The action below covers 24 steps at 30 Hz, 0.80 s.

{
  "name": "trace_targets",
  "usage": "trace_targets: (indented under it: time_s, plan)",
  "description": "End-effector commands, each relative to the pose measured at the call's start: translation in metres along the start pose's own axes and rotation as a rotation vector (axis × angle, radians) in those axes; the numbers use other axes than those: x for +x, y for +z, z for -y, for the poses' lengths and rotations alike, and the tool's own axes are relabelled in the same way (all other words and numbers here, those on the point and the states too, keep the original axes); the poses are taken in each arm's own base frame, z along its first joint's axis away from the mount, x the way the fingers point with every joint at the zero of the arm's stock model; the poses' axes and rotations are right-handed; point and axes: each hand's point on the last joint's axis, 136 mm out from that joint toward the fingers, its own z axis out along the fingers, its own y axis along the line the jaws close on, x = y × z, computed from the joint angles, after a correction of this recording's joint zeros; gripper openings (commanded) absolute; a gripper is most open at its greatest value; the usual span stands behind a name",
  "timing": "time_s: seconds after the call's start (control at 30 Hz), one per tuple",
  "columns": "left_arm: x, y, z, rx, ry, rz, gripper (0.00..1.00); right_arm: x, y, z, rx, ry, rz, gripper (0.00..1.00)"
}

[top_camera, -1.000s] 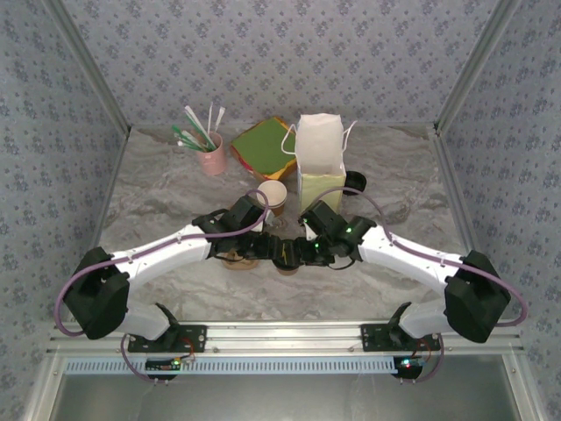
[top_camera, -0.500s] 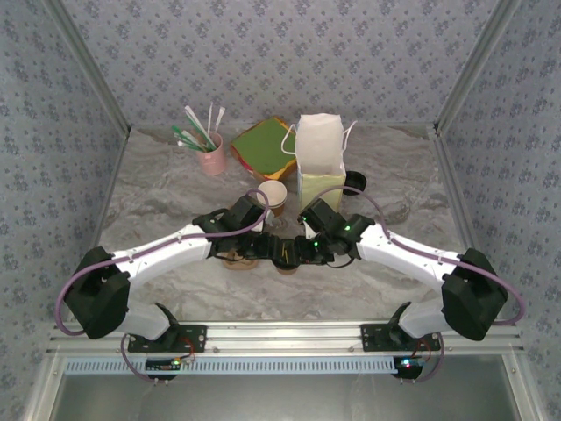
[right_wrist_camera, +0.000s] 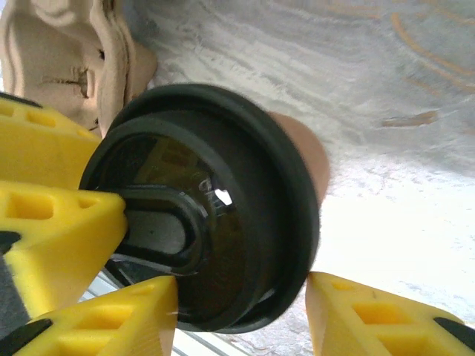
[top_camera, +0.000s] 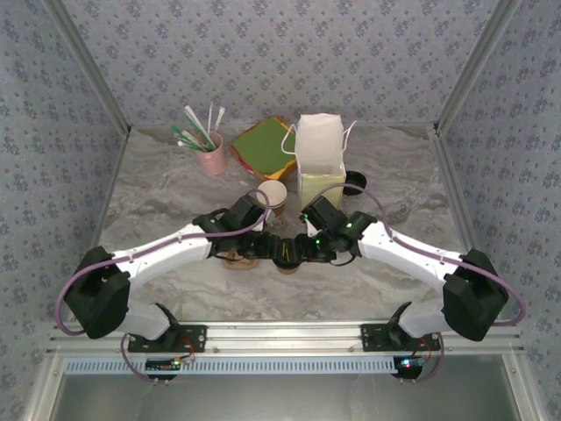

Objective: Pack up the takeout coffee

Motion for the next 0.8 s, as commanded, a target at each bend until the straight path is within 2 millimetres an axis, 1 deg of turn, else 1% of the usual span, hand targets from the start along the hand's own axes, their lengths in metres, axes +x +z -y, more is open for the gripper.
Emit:
trace_targets:
  time_s: [0.0,0.2,0.3,0.37,0.5,0.63,0.77]
  plan:
    - [0.02,0.012,-0.03,-0.123,-0.014,-0.074,0.42,-0.008,-0.007,0.003,-0.033,0.015,0.038,0.46]
    - [0.017,0.011,-0.027,-0.116,-0.008,-0.072,0.42,-0.01,0.001,0.004,-0.054,0.028,0.021,0.44]
    - [0.015,0.009,-0.023,-0.109,-0.008,-0.067,0.42,-0.009,0.005,0.009,-0.033,0.034,0.011,0.42]
    - [0.012,0.006,-0.019,-0.099,-0.008,-0.06,0.42,-0.006,0.007,0.015,-0.01,0.043,0.003,0.4]
    - [0.0,-0.003,-0.002,-0.064,0.004,-0.036,0.43,-0.001,0.01,0.025,0.03,0.056,-0.01,0.35]
    - [-0.009,-0.014,0.012,-0.023,0.003,-0.004,0.43,0.002,0.011,0.029,0.042,0.064,-0.016,0.34]
    - [-0.019,-0.018,0.017,0.028,-0.02,0.023,0.43,0.003,0.011,0.029,0.041,0.061,-0.016,0.34]
